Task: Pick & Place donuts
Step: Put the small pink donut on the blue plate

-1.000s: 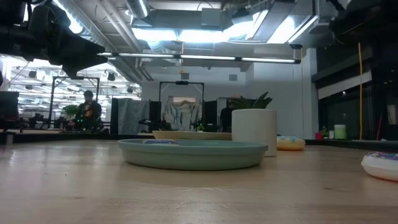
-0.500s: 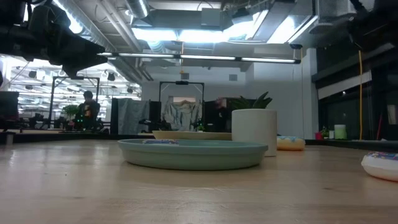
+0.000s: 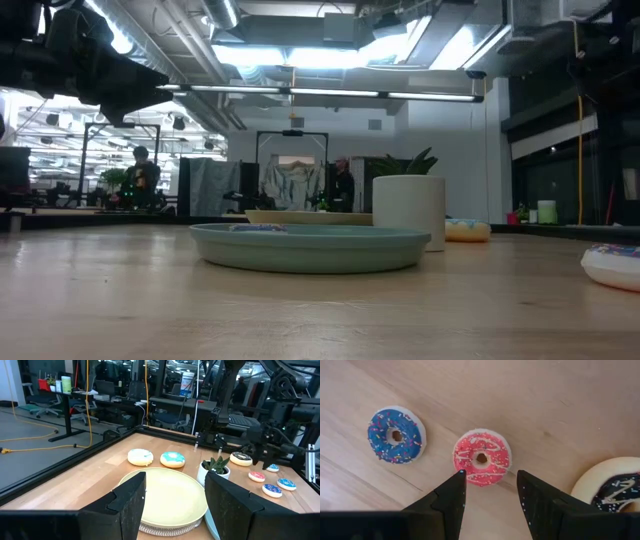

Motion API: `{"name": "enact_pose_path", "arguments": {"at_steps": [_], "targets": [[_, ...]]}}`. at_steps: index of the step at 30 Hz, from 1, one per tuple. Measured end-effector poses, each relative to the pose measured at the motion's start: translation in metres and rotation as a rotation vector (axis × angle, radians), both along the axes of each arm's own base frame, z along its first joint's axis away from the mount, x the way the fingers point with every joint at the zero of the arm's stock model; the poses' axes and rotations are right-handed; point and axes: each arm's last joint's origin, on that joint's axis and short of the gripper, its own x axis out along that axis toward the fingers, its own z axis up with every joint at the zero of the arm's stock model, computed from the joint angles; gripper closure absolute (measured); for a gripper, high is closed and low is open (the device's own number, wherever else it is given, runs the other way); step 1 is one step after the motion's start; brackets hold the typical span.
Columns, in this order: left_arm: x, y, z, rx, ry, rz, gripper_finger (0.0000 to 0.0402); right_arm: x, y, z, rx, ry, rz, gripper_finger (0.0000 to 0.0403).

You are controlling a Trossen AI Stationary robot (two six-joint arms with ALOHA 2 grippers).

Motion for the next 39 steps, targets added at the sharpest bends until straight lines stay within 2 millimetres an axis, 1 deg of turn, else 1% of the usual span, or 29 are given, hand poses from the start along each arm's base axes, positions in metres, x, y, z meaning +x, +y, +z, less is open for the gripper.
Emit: {"name": "enact_pose_path", "arguments": {"at_steps": [10, 14, 25, 31, 39], "targets": [[0.0, 0.0, 0.0, 0.0, 0.0, 0.0, 0.0205, 0.003, 0.002, -0.014, -0.04, 0.038, 0.008, 0.0226], [0.0, 0.0, 0.0, 0.0, 0.0, 0.0, 0.0205, 0.0, -0.001, -0.02, -0.053, 0.046, 0.006, 0.0226], [0.0, 0.0, 0.0, 0.0, 0.0, 0.0, 0.0205, 0.0, -0.001, -0.023, -0.069, 0.046, 0.011, 0.0229], [0.0, 0.0, 0.0, 0.0, 0.0, 0.0, 0.0205, 0.003, 0.001, -0.025, -0.053, 0.026, 0.03, 0.0259], [0.0, 0.0, 0.0, 0.0, 0.0, 0.0, 0.0205, 0.002, 0.001, -0.025, -0.047, 0.033, 0.03, 0.0318]]}}
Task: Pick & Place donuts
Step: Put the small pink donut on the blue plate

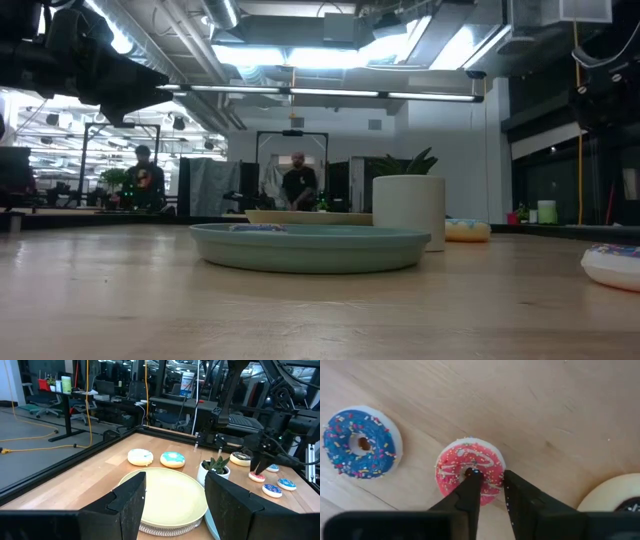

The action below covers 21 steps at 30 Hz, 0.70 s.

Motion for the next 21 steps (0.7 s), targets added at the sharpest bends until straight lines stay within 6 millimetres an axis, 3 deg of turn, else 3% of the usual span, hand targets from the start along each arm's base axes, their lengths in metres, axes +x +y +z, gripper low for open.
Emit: {"name": "enact_pose_path", "arguments": {"at_steps": [6, 21], "targets": [[0.0, 0.0, 0.0, 0.0, 0.0, 0.0, 0.0205, 0.0, 0.0001, 0.0, 0.002, 0.001, 0.0, 0.0349], [0.0, 0.0, 0.0, 0.0, 0.0, 0.0, 0.0205, 0.0006, 0.0009, 0.0019, 0.007, 0.006, 0.007, 0.0381]]}}
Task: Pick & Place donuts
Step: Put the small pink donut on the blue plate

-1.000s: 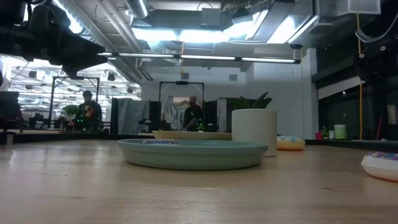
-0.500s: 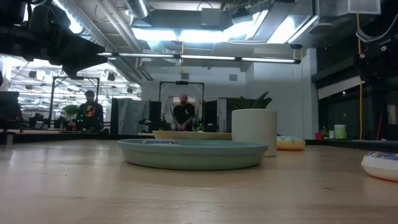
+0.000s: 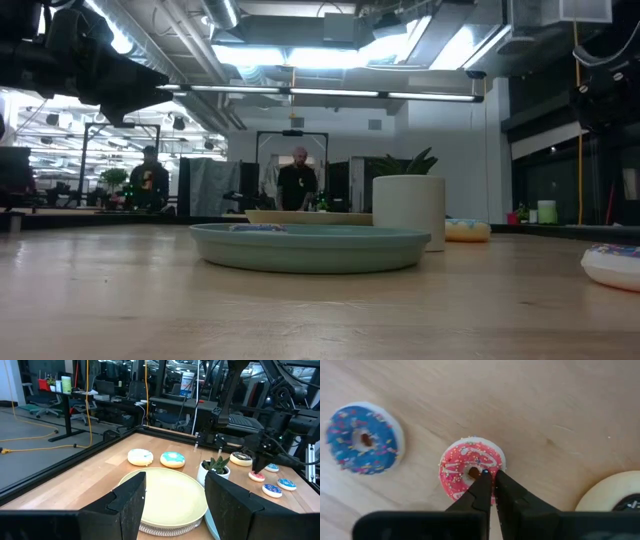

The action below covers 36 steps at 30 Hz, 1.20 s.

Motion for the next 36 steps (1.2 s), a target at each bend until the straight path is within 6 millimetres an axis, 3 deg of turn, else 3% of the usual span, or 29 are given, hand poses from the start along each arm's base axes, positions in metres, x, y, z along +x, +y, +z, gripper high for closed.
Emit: {"name": "enact_pose_path", "arguments": {"at_steps": [18, 36], "targets": [[0.0, 0.0, 0.0, 0.0, 0.0, 0.0, 0.0205, 0.008, 0.007, 0.023, 0.003, 0.014, 0.048, 0.0385], [0.0, 0.0, 0.0, 0.0, 0.0, 0.0, 0.0205, 0.018, 0.017, 0.082, -0.008, 0.05, 0.21, 0.0384]]}}
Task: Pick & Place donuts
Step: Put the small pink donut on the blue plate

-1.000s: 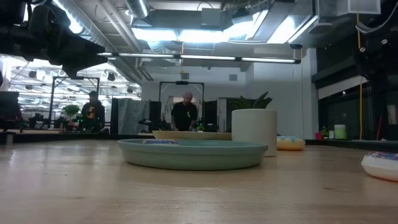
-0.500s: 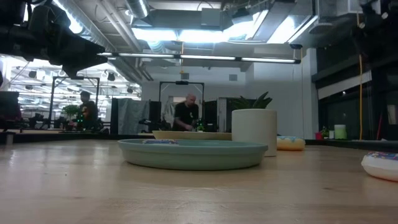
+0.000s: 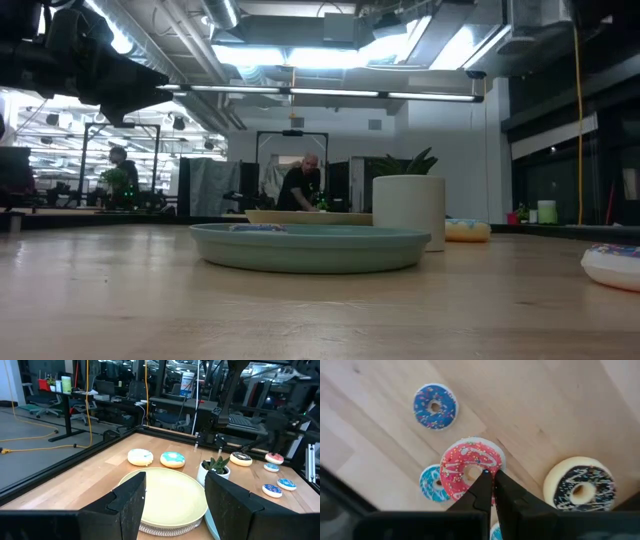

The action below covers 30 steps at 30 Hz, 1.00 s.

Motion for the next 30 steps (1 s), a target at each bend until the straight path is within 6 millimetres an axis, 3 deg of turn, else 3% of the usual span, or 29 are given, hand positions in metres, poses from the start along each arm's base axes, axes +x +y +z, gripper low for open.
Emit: {"name": "enact_pose_path", "arguments": {"at_steps": [17, 30], "targets": [[0.0, 0.0, 0.0, 0.0, 0.0, 0.0, 0.0205, 0.005, 0.005, 0.07, 0.011, -0.048, 0.344, 0.0384], [0.0, 0.0, 0.0, 0.0, 0.0, 0.0, 0.0205, 0.003, -0.003, 0.114, 0.019, -0.063, 0.566, 0.0384]]}}
